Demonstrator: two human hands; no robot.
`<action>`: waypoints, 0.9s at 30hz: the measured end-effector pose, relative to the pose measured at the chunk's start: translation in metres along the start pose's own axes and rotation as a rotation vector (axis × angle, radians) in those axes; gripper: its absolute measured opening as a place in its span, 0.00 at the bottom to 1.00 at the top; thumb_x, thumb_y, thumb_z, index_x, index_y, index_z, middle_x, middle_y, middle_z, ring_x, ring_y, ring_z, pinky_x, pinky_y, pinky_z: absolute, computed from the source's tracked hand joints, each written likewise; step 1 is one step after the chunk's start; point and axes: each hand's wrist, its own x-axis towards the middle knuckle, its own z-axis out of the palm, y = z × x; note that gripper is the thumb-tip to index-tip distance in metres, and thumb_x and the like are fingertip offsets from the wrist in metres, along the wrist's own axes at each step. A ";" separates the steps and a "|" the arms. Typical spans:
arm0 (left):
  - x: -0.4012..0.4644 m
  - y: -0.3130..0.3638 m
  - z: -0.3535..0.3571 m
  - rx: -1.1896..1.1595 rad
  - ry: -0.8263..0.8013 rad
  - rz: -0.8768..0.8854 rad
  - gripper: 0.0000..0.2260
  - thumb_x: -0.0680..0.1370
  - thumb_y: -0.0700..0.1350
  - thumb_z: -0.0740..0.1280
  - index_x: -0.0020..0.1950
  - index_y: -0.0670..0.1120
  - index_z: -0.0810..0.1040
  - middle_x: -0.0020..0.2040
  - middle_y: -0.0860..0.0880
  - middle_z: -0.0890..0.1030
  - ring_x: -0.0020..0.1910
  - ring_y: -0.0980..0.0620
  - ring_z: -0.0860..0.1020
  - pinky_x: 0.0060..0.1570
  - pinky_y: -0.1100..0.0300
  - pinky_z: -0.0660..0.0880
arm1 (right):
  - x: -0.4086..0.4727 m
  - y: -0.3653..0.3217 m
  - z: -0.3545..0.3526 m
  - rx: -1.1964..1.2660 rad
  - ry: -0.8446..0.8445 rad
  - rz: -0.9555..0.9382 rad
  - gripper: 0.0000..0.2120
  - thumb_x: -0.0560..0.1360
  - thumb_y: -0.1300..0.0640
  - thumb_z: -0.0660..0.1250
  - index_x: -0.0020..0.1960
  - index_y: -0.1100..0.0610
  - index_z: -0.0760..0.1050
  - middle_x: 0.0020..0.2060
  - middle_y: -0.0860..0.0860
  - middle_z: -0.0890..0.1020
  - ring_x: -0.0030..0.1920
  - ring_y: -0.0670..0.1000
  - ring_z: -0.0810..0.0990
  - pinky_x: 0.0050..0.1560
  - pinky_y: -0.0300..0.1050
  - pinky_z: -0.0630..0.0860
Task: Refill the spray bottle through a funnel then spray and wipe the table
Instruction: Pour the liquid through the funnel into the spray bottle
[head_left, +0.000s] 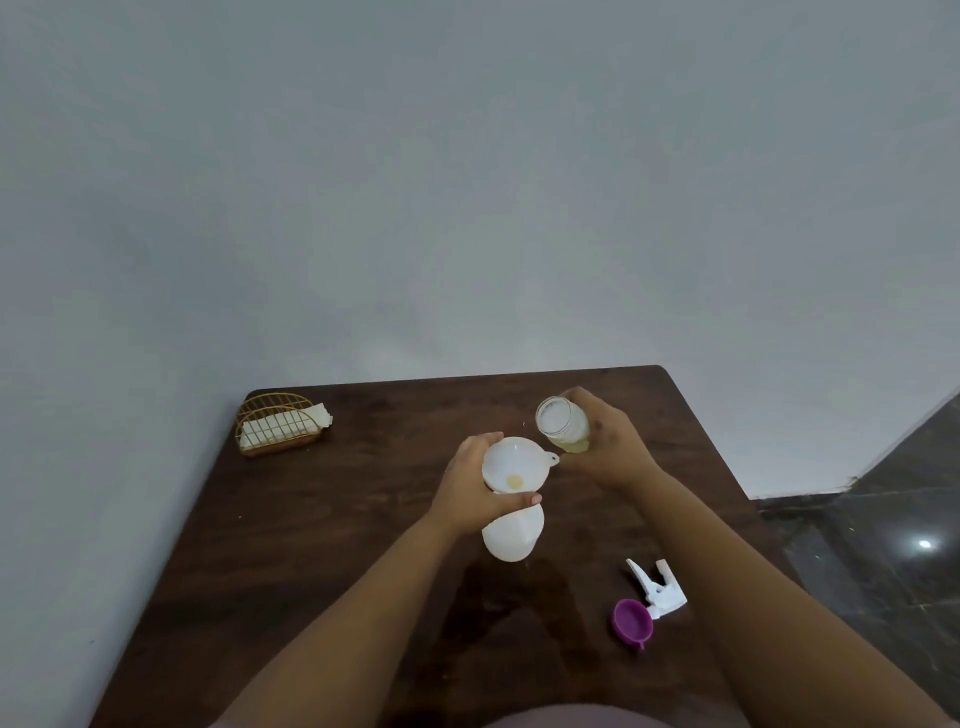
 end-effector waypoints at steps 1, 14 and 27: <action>0.000 -0.002 0.001 -0.016 0.005 -0.008 0.42 0.61 0.60 0.80 0.71 0.52 0.68 0.67 0.54 0.70 0.64 0.52 0.72 0.61 0.51 0.76 | 0.002 0.001 0.000 -0.002 -0.013 -0.009 0.24 0.60 0.57 0.78 0.52 0.53 0.73 0.45 0.46 0.80 0.45 0.48 0.79 0.43 0.41 0.75; -0.003 0.002 0.006 -0.105 0.040 -0.038 0.41 0.61 0.57 0.81 0.70 0.51 0.69 0.65 0.55 0.71 0.62 0.52 0.73 0.59 0.49 0.77 | 0.019 0.010 0.010 -0.162 -0.133 -0.060 0.25 0.60 0.61 0.77 0.54 0.52 0.73 0.47 0.46 0.77 0.47 0.51 0.75 0.47 0.43 0.67; 0.000 0.001 0.007 -0.132 0.050 -0.026 0.36 0.62 0.53 0.81 0.66 0.54 0.69 0.62 0.55 0.73 0.59 0.53 0.75 0.56 0.53 0.78 | 0.027 0.004 0.014 -0.210 -0.180 -0.089 0.26 0.62 0.62 0.77 0.56 0.53 0.73 0.49 0.48 0.77 0.50 0.52 0.74 0.49 0.47 0.71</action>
